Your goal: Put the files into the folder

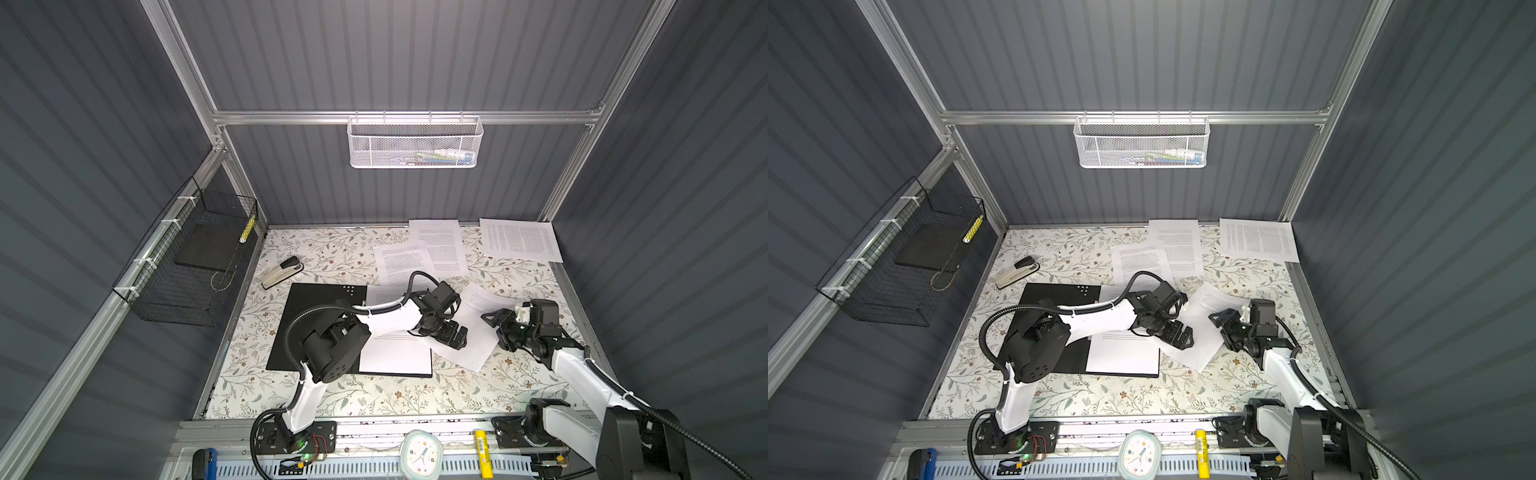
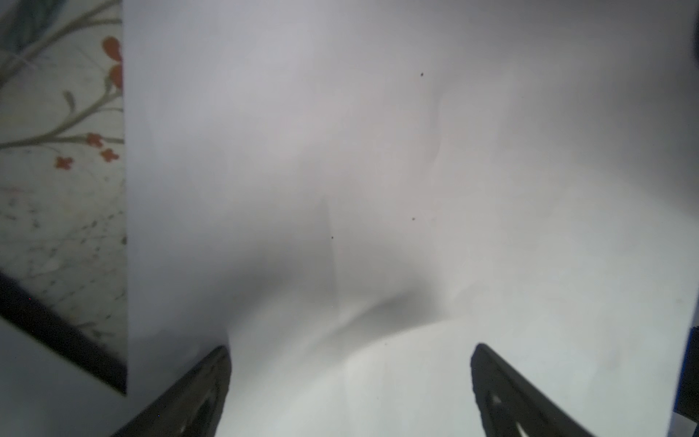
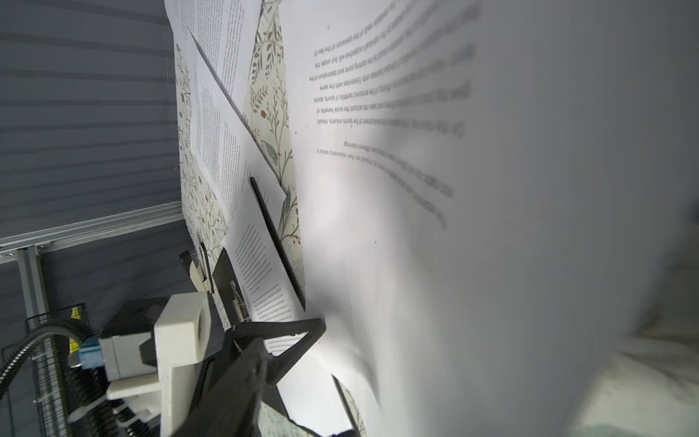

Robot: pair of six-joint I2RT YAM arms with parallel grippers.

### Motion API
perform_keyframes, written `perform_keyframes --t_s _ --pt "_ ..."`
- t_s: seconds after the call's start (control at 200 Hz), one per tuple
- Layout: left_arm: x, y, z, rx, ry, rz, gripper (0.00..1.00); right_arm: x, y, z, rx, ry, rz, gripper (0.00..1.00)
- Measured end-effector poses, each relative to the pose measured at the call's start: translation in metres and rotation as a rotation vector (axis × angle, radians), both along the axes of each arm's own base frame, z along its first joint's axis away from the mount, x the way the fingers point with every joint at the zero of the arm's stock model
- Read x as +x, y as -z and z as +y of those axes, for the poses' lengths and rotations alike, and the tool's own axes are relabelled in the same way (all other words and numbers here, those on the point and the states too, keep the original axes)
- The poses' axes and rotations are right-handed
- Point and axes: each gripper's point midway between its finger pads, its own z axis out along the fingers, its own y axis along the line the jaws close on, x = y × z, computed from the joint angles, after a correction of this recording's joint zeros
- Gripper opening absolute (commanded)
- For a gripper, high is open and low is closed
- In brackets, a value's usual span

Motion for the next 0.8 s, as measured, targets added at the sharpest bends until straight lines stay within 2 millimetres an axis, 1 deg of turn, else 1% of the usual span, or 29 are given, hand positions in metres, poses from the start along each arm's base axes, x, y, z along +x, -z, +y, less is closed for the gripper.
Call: perform_keyframes --t_s 0.065,0.075,0.09,0.195,0.35,0.375,0.495,0.625,0.68,0.75,0.755,0.78,0.8 --pt "0.000 0.000 0.000 -0.001 0.000 0.000 1.00 -0.002 -0.001 -0.002 -0.002 0.018 -0.004 0.43" --pt "0.000 0.000 0.000 -0.001 0.000 0.000 1.00 -0.002 -0.001 -0.002 -0.005 0.017 -0.008 0.40" --pt "0.000 0.000 0.000 -0.001 0.000 0.000 1.00 -0.002 -0.001 -0.003 -0.003 0.023 -0.008 0.39" --pt "0.000 0.000 0.000 -0.001 0.000 0.000 1.00 -0.003 0.000 -0.005 -0.007 0.038 -0.007 0.22" --pt "0.000 -0.001 0.000 -0.007 0.001 0.008 1.00 -0.005 0.004 -0.007 -0.007 0.059 0.010 0.02" --pt "0.000 -0.001 0.000 -0.008 0.002 0.008 1.00 -0.006 0.005 -0.007 -0.005 0.068 0.017 0.00" --pt "0.002 -0.004 -0.002 -0.034 0.004 0.024 1.00 -0.008 0.005 -0.008 0.000 0.079 0.019 0.00" --pt "0.007 -0.009 -0.004 -0.078 0.000 0.049 1.00 -0.008 -0.003 -0.009 -0.011 0.078 0.001 0.00" --pt "0.010 -0.014 -0.007 -0.101 -0.001 0.057 1.00 -0.006 -0.011 -0.009 -0.019 0.072 -0.019 0.00" --pt "0.017 -0.030 -0.012 -0.155 -0.004 0.045 1.00 -0.001 -0.027 -0.009 -0.036 0.052 -0.058 0.00" --pt "0.018 -0.035 -0.013 -0.166 -0.005 0.038 1.00 0.000 -0.028 -0.009 -0.038 0.049 -0.063 0.00" --pt "0.020 -0.043 -0.013 -0.183 -0.008 0.030 1.00 0.002 -0.034 -0.008 -0.044 0.042 -0.073 0.00" --pt "0.024 -0.056 -0.014 -0.208 -0.013 0.011 1.00 0.004 -0.041 -0.007 -0.055 0.029 -0.090 0.00"
